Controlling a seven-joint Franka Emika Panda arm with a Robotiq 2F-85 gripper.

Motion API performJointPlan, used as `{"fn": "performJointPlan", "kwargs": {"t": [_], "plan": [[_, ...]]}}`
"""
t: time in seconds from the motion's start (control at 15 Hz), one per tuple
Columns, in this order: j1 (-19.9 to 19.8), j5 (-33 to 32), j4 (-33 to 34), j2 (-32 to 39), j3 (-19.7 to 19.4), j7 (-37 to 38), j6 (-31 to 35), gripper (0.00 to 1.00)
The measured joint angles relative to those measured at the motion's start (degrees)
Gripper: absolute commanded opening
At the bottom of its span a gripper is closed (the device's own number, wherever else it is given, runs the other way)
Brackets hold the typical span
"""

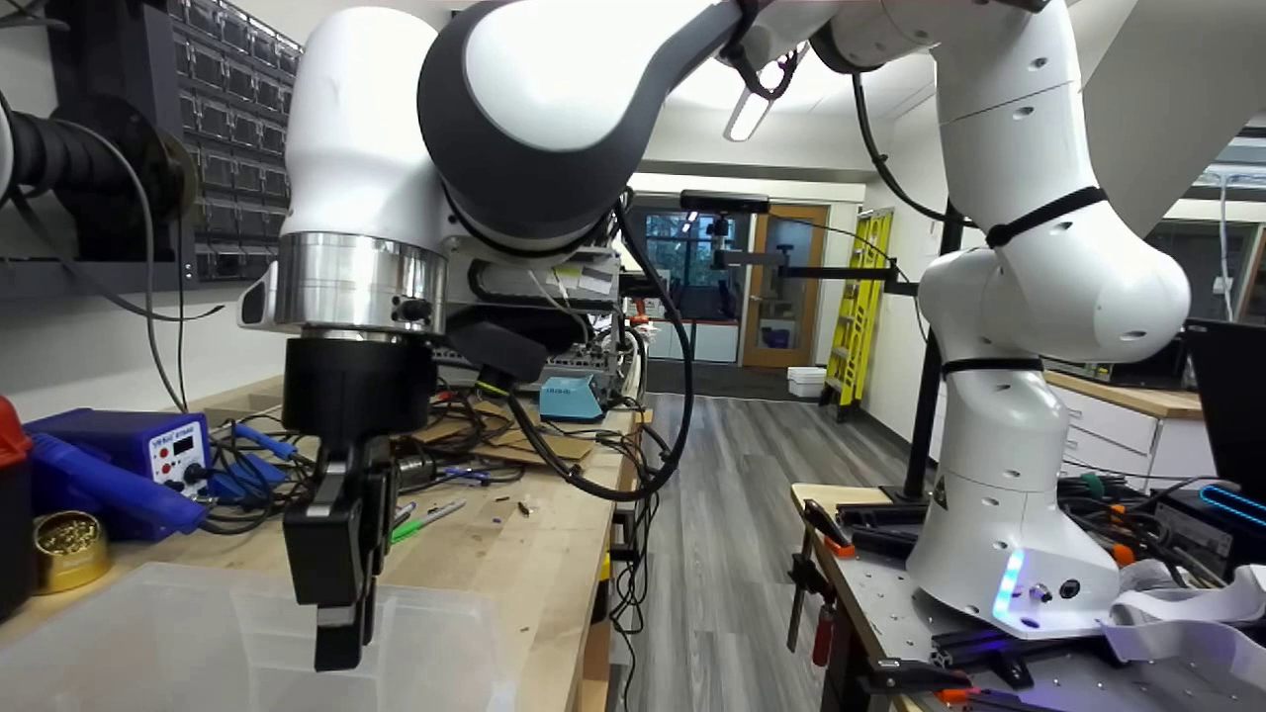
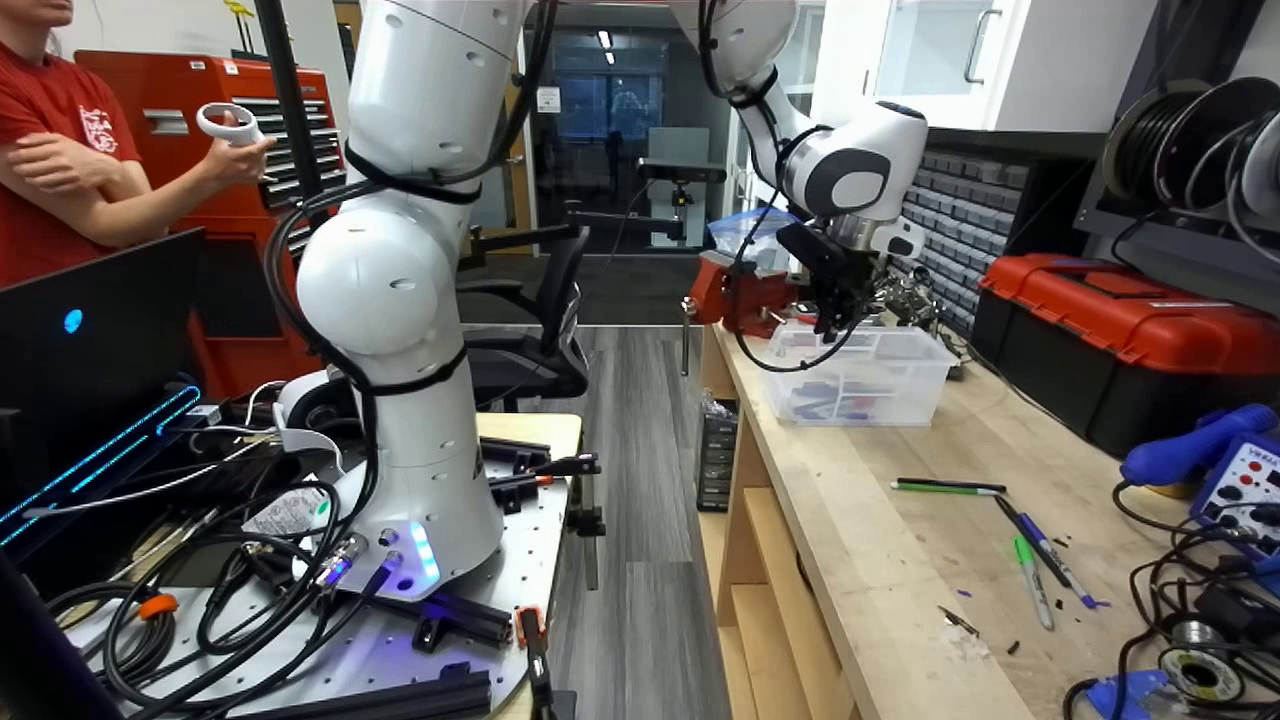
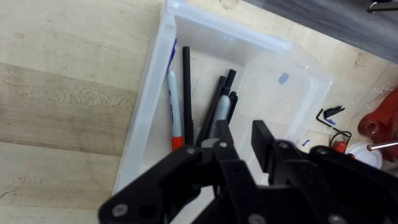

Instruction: Put the black marker into the clear box

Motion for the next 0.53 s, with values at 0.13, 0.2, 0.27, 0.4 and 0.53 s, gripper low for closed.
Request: {"fn": "performJointPlan", "kwargs": {"t": [0.13,0.2,0.27,0.4,0.53], "plan": [[0.0,0.0,0.0,0.0,0.0,0.0,0.0,0.7],[-0.1,0.0,0.1,0.0,0.0,0.0,0.0,0.76],[-0.2,0.0,0.3,0.0,-0.1,0.0,0.0,0.83],[-0.6,0.1,0.5,-0.5,-0.2,-0.1,0.0,0.96],[-1.2,0.1,0.6,-1.4,-0.2,-0.2,0.1,1.0]]}}
